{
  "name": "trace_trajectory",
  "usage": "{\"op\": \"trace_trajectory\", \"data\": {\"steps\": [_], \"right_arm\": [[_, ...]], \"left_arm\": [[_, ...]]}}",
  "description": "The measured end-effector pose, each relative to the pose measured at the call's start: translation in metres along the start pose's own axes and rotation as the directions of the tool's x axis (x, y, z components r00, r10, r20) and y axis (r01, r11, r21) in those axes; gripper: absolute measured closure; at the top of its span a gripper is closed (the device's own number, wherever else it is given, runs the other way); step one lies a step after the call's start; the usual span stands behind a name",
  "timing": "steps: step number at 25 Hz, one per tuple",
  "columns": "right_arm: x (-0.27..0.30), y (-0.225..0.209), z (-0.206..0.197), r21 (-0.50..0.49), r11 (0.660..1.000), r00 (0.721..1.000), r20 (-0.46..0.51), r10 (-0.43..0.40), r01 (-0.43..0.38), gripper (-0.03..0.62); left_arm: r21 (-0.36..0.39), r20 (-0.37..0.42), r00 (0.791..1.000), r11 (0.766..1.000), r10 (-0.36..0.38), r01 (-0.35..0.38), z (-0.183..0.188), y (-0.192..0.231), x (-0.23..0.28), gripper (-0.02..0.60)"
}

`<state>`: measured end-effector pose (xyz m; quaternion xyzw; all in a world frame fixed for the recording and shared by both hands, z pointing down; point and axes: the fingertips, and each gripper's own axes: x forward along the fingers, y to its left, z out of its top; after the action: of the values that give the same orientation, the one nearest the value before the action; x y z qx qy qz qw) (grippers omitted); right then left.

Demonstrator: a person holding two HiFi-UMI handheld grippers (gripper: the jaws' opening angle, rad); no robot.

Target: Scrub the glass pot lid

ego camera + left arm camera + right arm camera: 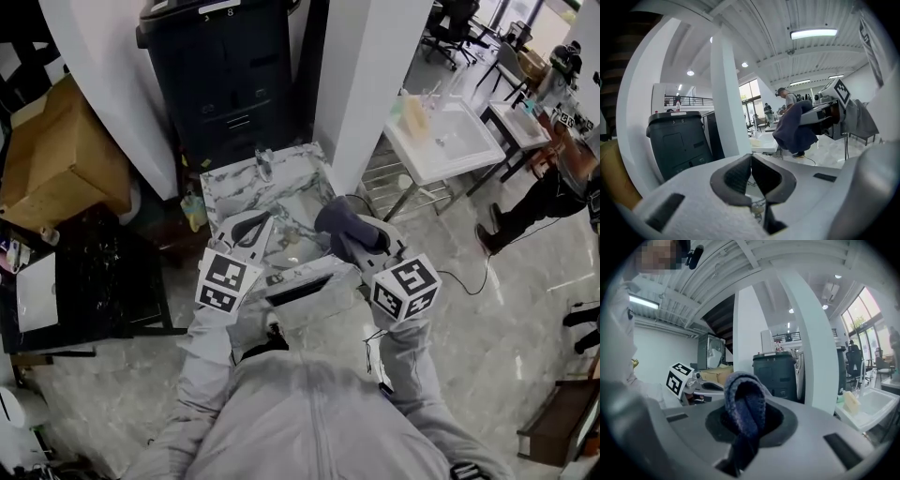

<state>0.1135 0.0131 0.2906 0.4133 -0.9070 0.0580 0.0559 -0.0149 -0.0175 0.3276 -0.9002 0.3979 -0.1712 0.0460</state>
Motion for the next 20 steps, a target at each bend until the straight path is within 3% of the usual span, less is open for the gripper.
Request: {"op": "trace_trajectory", "data": {"steps": [10, 20], "right_arm": [[0.053, -0.033, 0.002, 0.02, 1.0, 0.999, -0.044, -0.023, 0.023, 0.534], [0.1, -0.051, -0.017, 0.043, 0.997, 0.992, -0.111, -0.057, 0.062, 0.534]], "left_arm": [[-0.005, 0.004, 0.999, 0.999, -0.047, 0.047, 0.003, 0.043, 0.044, 0.555], [-0.05, -0.034, 0.998, 0.997, -0.056, 0.054, -0.028, 0.074, 0.063, 0.555]]}}
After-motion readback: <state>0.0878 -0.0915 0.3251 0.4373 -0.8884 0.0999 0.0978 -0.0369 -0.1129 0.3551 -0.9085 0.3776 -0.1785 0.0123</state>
